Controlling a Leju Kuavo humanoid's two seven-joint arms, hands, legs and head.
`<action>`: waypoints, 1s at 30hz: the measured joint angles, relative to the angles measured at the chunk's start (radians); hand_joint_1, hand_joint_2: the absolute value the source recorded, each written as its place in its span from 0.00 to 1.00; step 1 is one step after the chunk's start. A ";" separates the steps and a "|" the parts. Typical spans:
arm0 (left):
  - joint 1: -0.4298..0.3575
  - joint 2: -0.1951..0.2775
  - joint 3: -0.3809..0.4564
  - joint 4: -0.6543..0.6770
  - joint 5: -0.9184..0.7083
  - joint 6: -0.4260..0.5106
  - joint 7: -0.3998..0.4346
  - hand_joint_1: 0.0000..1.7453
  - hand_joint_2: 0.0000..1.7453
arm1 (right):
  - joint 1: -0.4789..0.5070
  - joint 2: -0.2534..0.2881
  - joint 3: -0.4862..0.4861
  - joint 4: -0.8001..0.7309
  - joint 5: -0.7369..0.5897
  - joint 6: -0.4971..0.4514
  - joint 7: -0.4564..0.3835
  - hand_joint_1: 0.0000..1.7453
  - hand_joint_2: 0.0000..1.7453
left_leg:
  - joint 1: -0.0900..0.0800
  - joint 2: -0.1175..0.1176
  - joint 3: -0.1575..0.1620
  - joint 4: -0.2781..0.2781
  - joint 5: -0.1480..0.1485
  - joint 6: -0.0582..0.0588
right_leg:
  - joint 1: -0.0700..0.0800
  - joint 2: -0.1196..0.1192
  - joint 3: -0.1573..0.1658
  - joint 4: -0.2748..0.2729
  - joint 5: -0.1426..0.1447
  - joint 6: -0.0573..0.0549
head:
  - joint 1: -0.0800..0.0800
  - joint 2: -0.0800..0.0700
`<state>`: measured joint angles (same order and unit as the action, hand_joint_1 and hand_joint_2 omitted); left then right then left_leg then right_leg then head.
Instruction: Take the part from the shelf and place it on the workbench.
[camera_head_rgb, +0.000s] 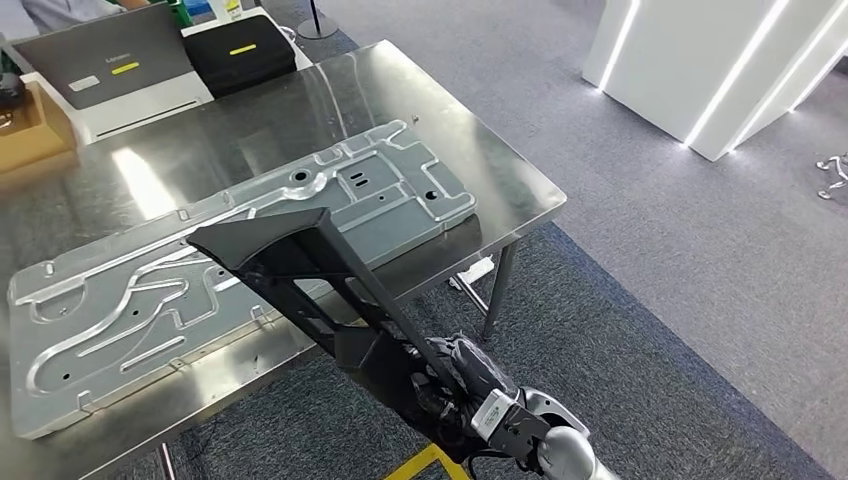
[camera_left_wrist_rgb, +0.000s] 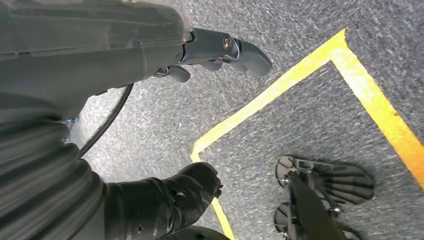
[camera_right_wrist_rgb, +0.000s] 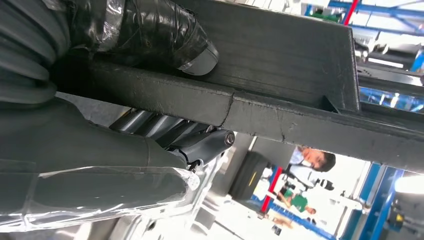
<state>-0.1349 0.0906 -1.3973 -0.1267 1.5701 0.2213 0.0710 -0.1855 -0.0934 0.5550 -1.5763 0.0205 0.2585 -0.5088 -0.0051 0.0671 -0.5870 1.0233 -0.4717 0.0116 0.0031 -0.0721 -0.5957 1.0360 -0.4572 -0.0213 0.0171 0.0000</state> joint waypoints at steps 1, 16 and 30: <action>-0.001 0.000 0.000 0.000 0.000 0.000 0.000 0.00 1.00 | -0.001 0.000 0.000 0.000 0.000 0.000 0.000 0.97 1.00 | -0.003 -0.002 -0.001 -0.003 -0.003 0.005 | 0.001 -0.010 0.003 0.000 -0.003 0.006 | 0.000 0.000; -0.007 -0.001 -0.004 0.000 -0.006 -0.013 -0.004 0.00 1.00 | -0.145 0.029 0.001 0.044 -0.072 0.046 0.032 0.97 1.00 | 0.011 -0.158 -0.011 -0.001 0.031 0.010 | -0.006 0.130 0.004 0.006 -0.013 0.020 | 0.002 0.000; -0.012 -0.002 -0.028 0.000 -0.022 -0.019 0.004 0.00 1.00 | -0.409 0.115 -0.012 0.226 -0.180 0.039 0.158 0.97 1.00 | 0.017 -0.063 -0.023 0.007 0.041 -0.018 | -0.009 0.055 0.015 -0.004 -0.014 0.007 | -0.006 0.000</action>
<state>-0.1470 0.0882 -1.4249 -0.1263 1.5483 0.2022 0.0752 -0.5949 0.0215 0.5431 -1.3502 -0.1595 0.2976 -0.3510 0.0124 0.0044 -0.6097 1.0304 -0.4308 -0.0064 -0.0057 -0.0174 -0.5806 1.0324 -0.4713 -0.0143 0.0108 0.0000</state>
